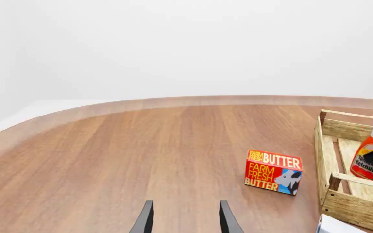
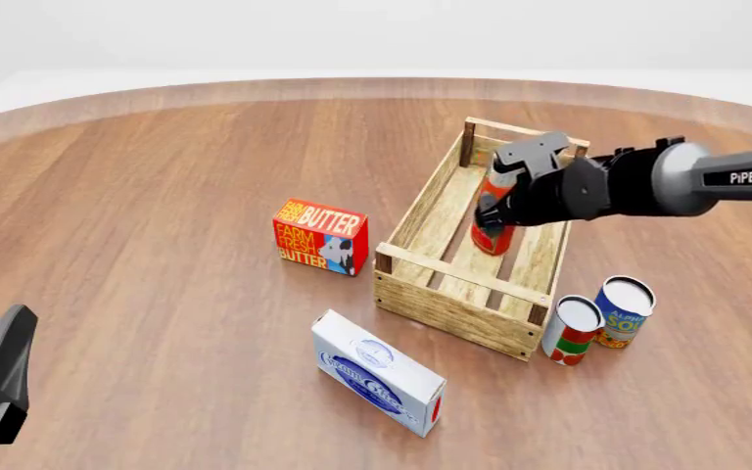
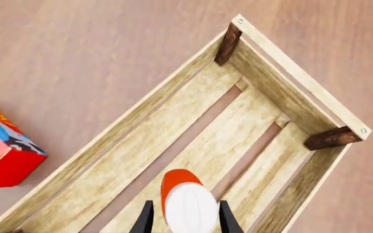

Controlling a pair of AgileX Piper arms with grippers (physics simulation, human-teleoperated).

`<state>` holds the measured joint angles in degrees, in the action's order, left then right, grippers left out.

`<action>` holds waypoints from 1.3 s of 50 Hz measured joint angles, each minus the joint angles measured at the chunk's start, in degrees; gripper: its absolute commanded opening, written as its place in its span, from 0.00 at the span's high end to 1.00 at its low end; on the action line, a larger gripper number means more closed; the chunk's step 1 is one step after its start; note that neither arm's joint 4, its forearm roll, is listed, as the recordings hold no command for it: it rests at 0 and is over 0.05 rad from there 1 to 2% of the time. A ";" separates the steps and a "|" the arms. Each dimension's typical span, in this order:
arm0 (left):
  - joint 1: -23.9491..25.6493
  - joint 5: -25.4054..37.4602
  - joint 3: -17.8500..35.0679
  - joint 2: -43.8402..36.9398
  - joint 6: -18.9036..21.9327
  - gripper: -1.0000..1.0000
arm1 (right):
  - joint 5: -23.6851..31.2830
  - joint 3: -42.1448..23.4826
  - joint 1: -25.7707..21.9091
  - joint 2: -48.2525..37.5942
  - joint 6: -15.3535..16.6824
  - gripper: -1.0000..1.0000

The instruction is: Pick up the ketchup, and put it in the wooden tray.

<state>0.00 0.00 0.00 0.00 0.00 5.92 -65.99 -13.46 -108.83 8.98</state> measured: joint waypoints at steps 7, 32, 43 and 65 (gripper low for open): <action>0.00 0.00 0.00 0.00 0.00 0.00 | -0.54 0.56 0.04 1.35 0.46 0.00; 0.00 0.00 0.00 0.00 0.00 0.00 | -1.38 2.26 1.03 8.00 3.64 0.00; 0.00 0.00 0.00 0.00 0.00 0.00 | -1.70 3.42 0.57 11.72 4.63 0.00; 0.00 0.00 0.00 0.00 0.00 0.00 | -9.07 13.00 -1.23 20.54 2.49 0.00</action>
<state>0.00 0.00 0.00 0.00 0.00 -3.15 -52.99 -14.68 -88.28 11.46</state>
